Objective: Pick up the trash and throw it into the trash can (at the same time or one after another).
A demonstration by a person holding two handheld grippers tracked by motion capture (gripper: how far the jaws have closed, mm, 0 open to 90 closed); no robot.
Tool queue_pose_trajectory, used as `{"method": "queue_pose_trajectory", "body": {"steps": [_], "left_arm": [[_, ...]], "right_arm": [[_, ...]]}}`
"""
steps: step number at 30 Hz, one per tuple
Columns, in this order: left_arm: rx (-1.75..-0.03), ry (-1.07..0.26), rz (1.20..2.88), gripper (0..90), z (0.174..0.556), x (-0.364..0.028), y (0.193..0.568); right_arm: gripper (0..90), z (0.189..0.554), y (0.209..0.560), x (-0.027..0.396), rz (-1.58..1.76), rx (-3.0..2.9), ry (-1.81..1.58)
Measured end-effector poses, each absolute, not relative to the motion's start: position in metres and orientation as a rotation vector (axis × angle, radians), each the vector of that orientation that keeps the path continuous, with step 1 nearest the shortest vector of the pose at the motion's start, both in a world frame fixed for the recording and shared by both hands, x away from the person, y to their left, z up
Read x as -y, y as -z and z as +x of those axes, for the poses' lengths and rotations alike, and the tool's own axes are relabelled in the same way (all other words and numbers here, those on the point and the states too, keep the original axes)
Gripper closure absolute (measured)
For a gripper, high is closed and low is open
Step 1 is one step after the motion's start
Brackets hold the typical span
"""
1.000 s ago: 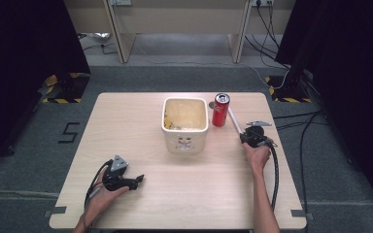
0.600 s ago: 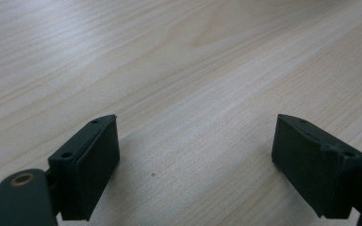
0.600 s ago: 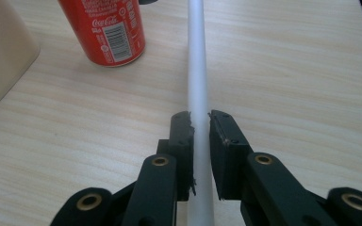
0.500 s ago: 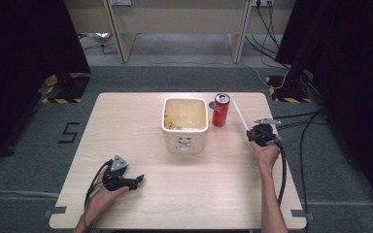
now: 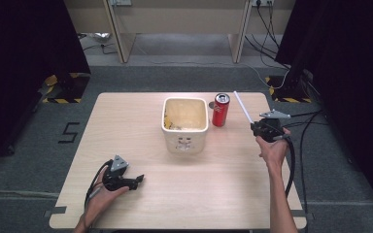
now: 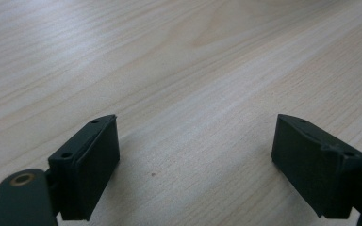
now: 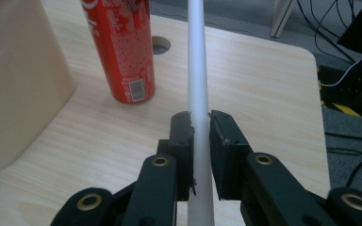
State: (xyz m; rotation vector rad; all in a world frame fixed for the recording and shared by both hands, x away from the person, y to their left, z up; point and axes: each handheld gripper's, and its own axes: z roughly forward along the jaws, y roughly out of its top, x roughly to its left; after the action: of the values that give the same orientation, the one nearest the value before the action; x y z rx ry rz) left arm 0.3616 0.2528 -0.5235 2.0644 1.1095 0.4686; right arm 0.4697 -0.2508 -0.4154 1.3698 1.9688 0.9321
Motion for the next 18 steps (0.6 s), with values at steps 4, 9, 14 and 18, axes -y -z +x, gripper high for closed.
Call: {"method": "queue_pose_trajectory", "body": {"steps": [4, 9, 14, 18], "left_arm": [[-1.109, -0.469, 2.065, 14.8, 0.362, -0.253, 0.524], [-1.108, -0.469, 2.069, 14.8, 0.362, -0.253, 0.523], [-1.11, -0.469, 2.065, 14.8, 0.362, -0.253, 0.524], [-1.109, -0.469, 2.064, 14.8, 0.362, -0.253, 0.524]], "right_arm": [[79.6, 0.466, 0.402, 0.249, 1.341, -1.963, -0.938], [79.6, 0.461, 0.388, 0.246, 1.302, -1.964, -0.947], [79.6, 0.456, 0.373, 0.241, 1.261, -1.966, -0.977], [79.6, 0.454, 0.364, 0.235, 1.237, -1.982, -1.015]]}}
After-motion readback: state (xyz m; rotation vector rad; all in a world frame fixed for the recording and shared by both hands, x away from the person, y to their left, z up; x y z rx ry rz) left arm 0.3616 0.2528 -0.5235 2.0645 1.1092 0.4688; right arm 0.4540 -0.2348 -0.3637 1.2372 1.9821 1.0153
